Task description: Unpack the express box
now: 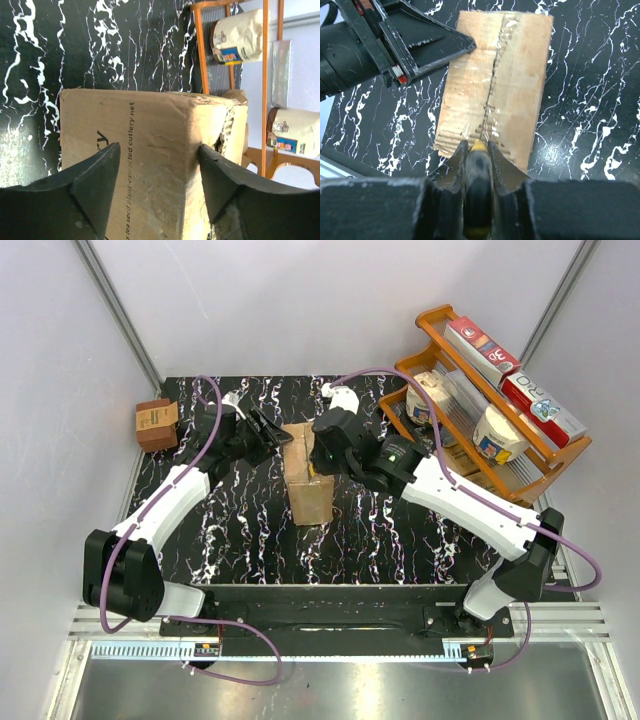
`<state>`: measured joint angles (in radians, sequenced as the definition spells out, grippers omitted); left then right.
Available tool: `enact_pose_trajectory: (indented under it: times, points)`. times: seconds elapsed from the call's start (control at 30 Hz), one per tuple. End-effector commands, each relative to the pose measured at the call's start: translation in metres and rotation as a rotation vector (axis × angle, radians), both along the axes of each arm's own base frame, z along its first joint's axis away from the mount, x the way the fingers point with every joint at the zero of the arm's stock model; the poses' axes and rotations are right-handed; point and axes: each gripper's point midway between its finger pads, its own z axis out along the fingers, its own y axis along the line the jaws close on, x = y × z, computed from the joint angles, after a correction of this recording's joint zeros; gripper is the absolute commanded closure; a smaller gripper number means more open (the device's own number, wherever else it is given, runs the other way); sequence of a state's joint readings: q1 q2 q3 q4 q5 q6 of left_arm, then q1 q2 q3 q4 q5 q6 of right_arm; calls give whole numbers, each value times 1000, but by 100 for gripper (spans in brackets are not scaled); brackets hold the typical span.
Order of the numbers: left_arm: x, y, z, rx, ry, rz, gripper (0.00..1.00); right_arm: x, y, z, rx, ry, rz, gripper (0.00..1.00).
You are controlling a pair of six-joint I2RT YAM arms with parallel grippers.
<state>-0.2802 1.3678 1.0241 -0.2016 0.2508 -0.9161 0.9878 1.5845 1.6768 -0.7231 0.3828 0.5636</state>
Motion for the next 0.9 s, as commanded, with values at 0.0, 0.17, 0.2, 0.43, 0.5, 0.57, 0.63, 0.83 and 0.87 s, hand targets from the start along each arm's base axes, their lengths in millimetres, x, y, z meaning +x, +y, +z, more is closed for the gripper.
enact_pose_trajectory:
  times: [0.0, 0.17, 0.2, 0.43, 0.5, 0.57, 0.63, 0.83, 0.87]
  points:
    - [-30, -9, -17, 23, 65, -146, 29, -6, 3, -24, -59, 18, 35, 100]
    - [-41, -16, 0, -7, 20, -213, 20, -2, 4, -24, -70, 6, 37, 100]
    - [-43, -16, 2, -5, 14, -221, 18, -2, 4, -24, -74, 4, 38, 100]
    - [-60, -18, 18, -11, -57, -291, 9, 1, 3, -22, -83, -7, 36, 100]
    - [-66, -20, 17, -17, -61, -318, 9, 1, 3, -21, -85, -14, 32, 100]
    - [-72, -22, 16, -34, -58, -346, 10, 3, 3, -18, -83, -21, 26, 100]
    - [-79, -23, 12, -42, -47, -361, 12, 5, 4, -14, -77, -29, 26, 100]
    - [-88, -25, 1, -59, -25, -377, 20, 9, 9, -10, -76, -39, 27, 100]
    - [-88, -26, 0, -60, -23, -379, 22, 9, 10, -10, -76, -39, 27, 100]
